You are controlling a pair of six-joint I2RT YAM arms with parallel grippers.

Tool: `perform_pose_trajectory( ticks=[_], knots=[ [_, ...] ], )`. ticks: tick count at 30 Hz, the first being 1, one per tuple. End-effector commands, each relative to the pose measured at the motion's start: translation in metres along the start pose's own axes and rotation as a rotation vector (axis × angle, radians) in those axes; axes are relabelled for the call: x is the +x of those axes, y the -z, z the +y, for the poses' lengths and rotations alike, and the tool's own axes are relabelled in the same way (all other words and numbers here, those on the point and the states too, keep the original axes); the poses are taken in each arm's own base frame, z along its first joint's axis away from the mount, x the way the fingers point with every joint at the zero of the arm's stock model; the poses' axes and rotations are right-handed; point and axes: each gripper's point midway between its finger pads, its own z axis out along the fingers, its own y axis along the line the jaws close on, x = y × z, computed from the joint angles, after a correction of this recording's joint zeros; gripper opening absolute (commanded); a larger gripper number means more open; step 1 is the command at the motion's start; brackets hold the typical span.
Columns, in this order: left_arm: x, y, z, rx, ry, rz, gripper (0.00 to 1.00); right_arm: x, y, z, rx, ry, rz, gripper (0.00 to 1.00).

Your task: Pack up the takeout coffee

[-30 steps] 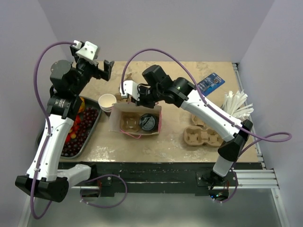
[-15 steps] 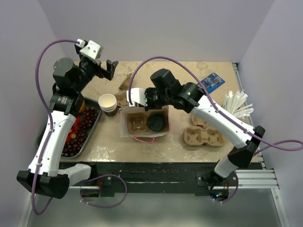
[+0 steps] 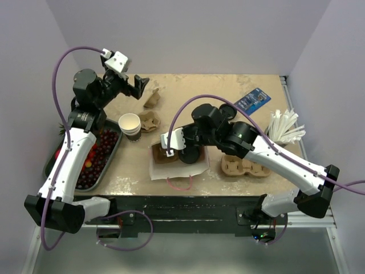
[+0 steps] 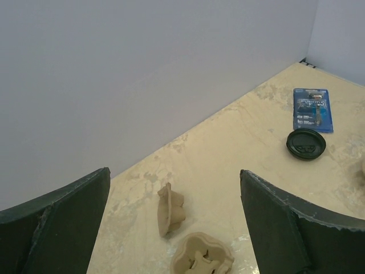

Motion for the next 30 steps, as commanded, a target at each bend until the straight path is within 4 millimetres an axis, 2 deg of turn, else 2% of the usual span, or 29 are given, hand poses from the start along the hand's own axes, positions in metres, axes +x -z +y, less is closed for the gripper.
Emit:
perform_pose_trajectory(
  ticks=[1,11,12,16,24,30],
  knots=[
    [-0.013,-0.004,-0.003,0.034,-0.002,-0.058,1.00,-0.020,0.013,-0.024,0.122,0.039,-0.078,0.00],
    [-0.009,-0.009,-0.009,0.081,0.001,-0.052,1.00,-0.022,0.016,-0.021,0.126,0.058,-0.094,0.00],
    [-0.017,-0.010,-0.008,0.078,-0.010,-0.082,1.00,-0.026,0.022,-0.024,0.148,0.062,-0.112,0.00],
    [-0.023,-0.008,-0.010,0.083,-0.011,-0.102,1.00,-0.028,0.029,-0.024,0.193,0.106,-0.130,0.00],
    [-0.022,-0.007,-0.011,0.085,0.000,-0.114,1.00,-0.027,0.037,-0.016,0.215,0.227,-0.147,0.00],
    [-0.021,-0.005,-0.013,0.088,0.011,-0.121,1.00,-0.026,0.041,-0.012,0.218,0.254,-0.152,0.00]
  ],
)
